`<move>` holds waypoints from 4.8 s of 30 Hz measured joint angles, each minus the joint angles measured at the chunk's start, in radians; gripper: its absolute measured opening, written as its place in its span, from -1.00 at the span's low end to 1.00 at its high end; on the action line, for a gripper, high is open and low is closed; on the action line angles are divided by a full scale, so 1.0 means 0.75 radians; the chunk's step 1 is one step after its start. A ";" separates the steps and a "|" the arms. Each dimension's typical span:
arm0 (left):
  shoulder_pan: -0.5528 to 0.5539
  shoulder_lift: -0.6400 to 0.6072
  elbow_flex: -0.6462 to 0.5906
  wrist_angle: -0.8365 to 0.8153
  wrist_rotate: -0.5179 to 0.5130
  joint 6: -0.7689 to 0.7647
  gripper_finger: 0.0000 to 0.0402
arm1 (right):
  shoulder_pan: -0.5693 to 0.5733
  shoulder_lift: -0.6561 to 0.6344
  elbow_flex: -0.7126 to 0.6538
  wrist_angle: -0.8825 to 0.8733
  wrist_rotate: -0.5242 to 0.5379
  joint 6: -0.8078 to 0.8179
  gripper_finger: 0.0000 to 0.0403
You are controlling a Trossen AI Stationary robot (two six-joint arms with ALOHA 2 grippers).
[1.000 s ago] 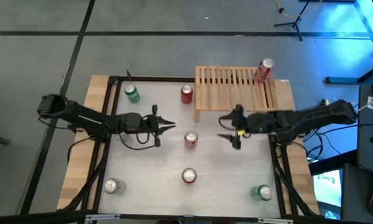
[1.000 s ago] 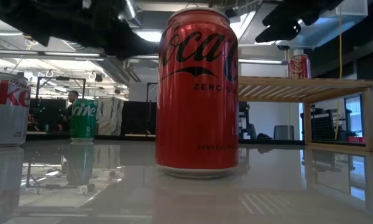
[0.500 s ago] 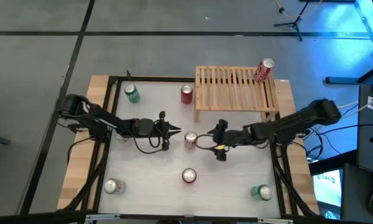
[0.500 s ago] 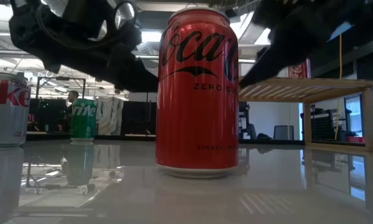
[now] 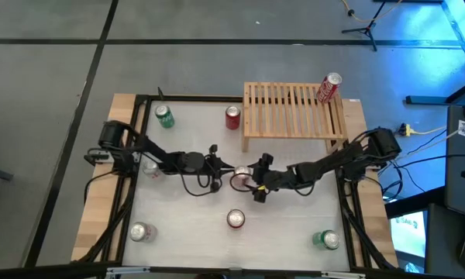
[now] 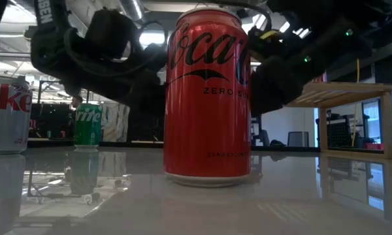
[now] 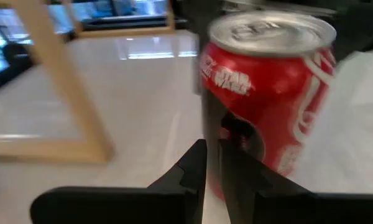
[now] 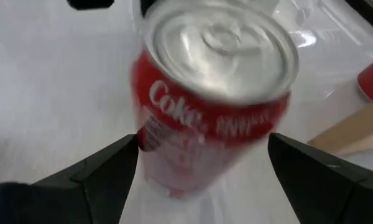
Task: Place canned beverage on shelf
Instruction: Put the red white soda can on the shelf aligned with the other red white soda can
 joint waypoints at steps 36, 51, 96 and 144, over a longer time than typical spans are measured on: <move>0.041 -0.031 0.029 -0.061 0.006 0.043 -0.80 | 0.000 0.000 0.001 -0.063 0.125 0.000 0.75; -0.032 0.014 0.068 -0.111 0.170 0.072 -0.80 | -0.003 -0.118 0.001 -0.372 0.199 0.015 0.75; -0.042 -0.117 0.068 -0.362 -0.127 0.030 -0.80 | -0.010 -0.215 0.239 -0.551 0.047 -0.042 0.75; -0.042 -0.117 0.068 -0.376 -0.127 0.030 -0.80 | -0.096 -0.598 0.266 -0.874 -0.128 0.045 0.36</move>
